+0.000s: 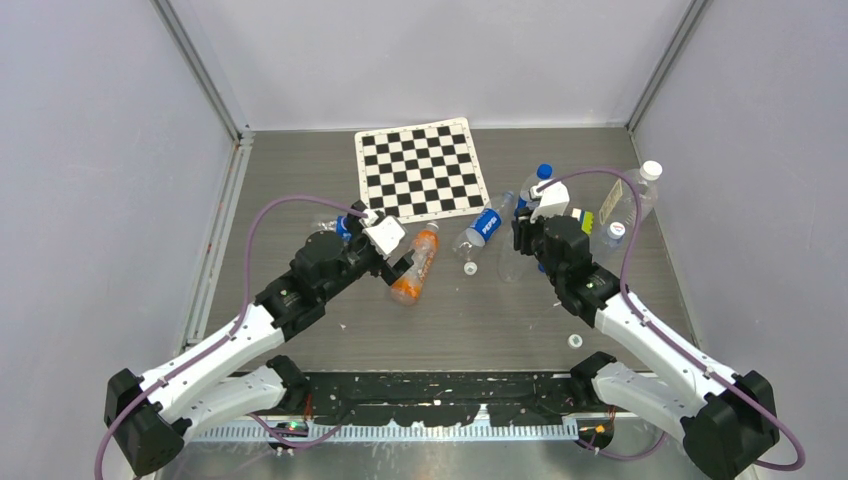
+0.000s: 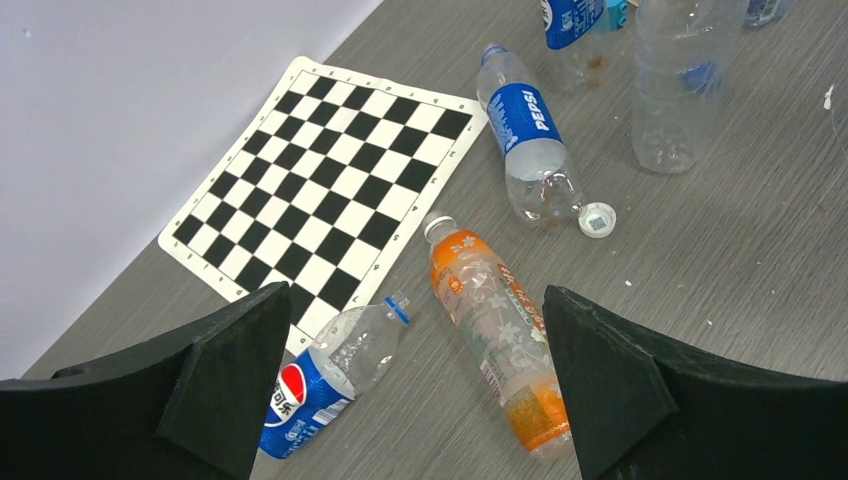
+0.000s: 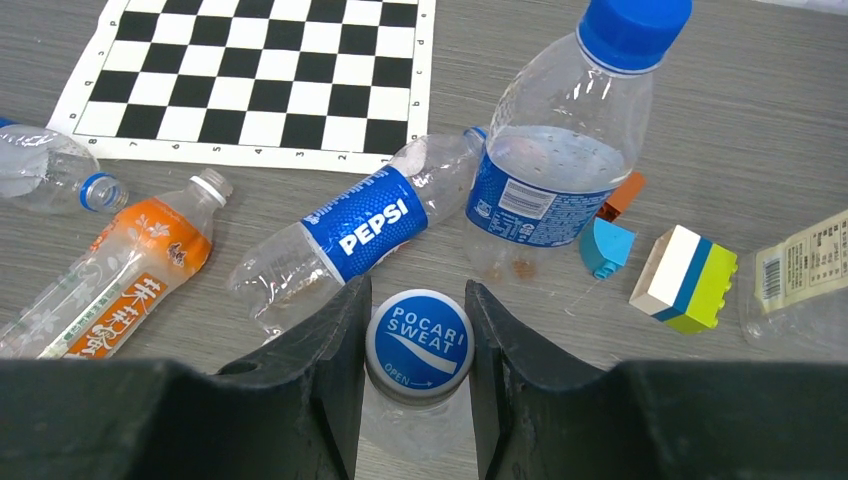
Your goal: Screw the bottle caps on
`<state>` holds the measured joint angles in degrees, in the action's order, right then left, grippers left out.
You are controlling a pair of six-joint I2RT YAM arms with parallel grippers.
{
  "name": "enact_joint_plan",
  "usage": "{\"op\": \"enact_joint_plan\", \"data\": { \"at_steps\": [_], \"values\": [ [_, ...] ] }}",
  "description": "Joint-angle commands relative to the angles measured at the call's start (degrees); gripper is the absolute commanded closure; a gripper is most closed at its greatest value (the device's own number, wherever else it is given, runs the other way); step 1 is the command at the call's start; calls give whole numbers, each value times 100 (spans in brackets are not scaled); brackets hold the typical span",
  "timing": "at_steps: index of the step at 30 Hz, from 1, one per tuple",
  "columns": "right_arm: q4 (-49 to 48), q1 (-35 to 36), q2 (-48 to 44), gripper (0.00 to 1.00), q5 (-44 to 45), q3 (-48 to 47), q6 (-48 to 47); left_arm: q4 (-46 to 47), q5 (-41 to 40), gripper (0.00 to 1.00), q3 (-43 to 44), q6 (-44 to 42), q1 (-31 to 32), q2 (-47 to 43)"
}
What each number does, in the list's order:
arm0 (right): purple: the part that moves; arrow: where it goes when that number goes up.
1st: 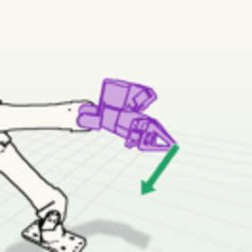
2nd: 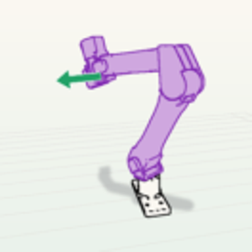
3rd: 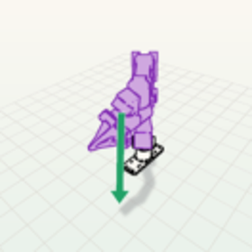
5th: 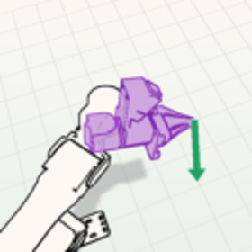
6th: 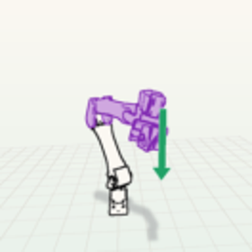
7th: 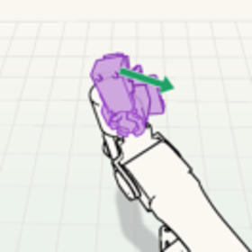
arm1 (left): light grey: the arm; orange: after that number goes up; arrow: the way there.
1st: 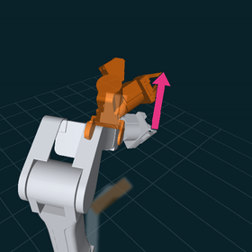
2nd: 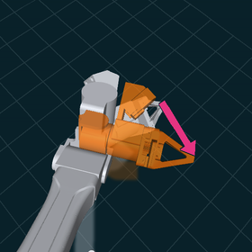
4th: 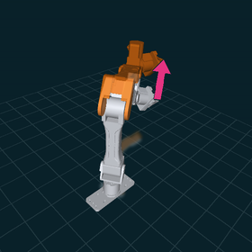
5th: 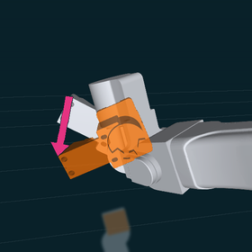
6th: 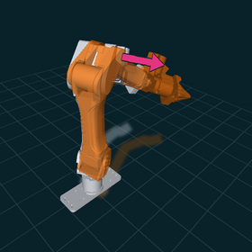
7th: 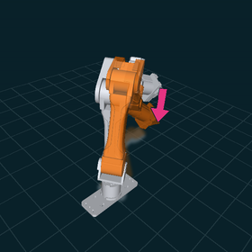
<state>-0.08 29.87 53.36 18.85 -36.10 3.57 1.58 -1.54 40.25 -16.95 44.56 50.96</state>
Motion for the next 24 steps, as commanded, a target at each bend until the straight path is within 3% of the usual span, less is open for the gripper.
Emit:
{"op": "enact_joint_plan", "data": {
  "at_steps": [1,13,24],
  "values": [
    [-152,-23,51,78,-160,-60,-185,396,-20,0,-8,-46,-25,-65],
    [233,-25,-10,40,-398,-245,-245,404,22,0,-17,-44,-26,-63],
    [323,-25,-286,30,-435,-382,-255,404,52,0,-17,-45,-25,-84]
  ]
}}
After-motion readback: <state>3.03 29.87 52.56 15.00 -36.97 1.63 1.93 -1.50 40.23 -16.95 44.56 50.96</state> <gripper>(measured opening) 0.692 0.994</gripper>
